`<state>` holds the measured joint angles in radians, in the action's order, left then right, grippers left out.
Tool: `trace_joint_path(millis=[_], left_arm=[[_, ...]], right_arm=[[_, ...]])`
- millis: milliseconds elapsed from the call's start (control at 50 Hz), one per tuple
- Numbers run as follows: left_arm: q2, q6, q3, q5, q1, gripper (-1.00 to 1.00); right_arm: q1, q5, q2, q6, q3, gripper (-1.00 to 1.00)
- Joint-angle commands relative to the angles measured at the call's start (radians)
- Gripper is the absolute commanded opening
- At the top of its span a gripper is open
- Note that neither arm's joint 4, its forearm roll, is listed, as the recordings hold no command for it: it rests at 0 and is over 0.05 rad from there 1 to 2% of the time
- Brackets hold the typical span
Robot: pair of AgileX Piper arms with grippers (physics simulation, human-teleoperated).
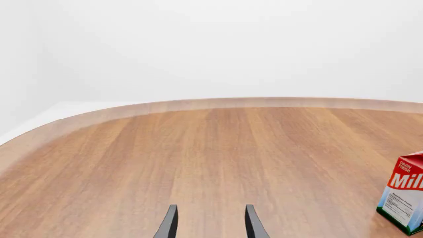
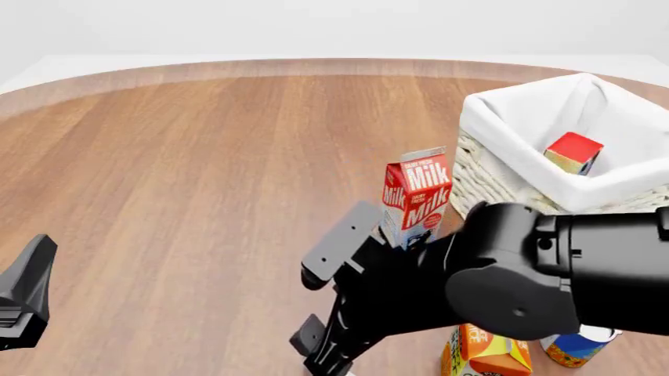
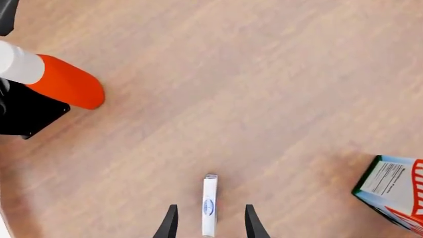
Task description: Pick up the cream cheese box and the butter, and put them in the basket.
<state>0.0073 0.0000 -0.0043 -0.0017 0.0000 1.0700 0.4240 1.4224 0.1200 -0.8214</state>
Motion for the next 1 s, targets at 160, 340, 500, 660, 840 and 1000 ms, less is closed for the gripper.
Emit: trace_joint_path(millis=[160,340,500,660,840,1000], left_arm=[[0.000,0.000,0.000,0.000,0.000,1.00],[0.000,0.000,0.000,0.000,0.000,1.00],[0.000,0.000,0.000,0.000,0.000,1.00],[0.000,0.000,0.000,0.000,0.000,1.00],[0.000,0.000,0.000,0.000,0.000,1.00],[0.000,0.000,0.000,0.000,0.000,1.00]], right_arm=[[-0.021,-0.033,0.012,0.012,0.032,1.00],[-0.013,-0.016,0.008,0.014,0.025,1.00],[-0.005,-0.038,0.031,0.024,0.042,1.00],[-0.006,-0.056,0.045,0.032,0.057,1.00],[-0.002,-0.067,0.052,0.043,0.063,1.00],[0.003,-0.082,0.065,0.055,0.073,1.00]])
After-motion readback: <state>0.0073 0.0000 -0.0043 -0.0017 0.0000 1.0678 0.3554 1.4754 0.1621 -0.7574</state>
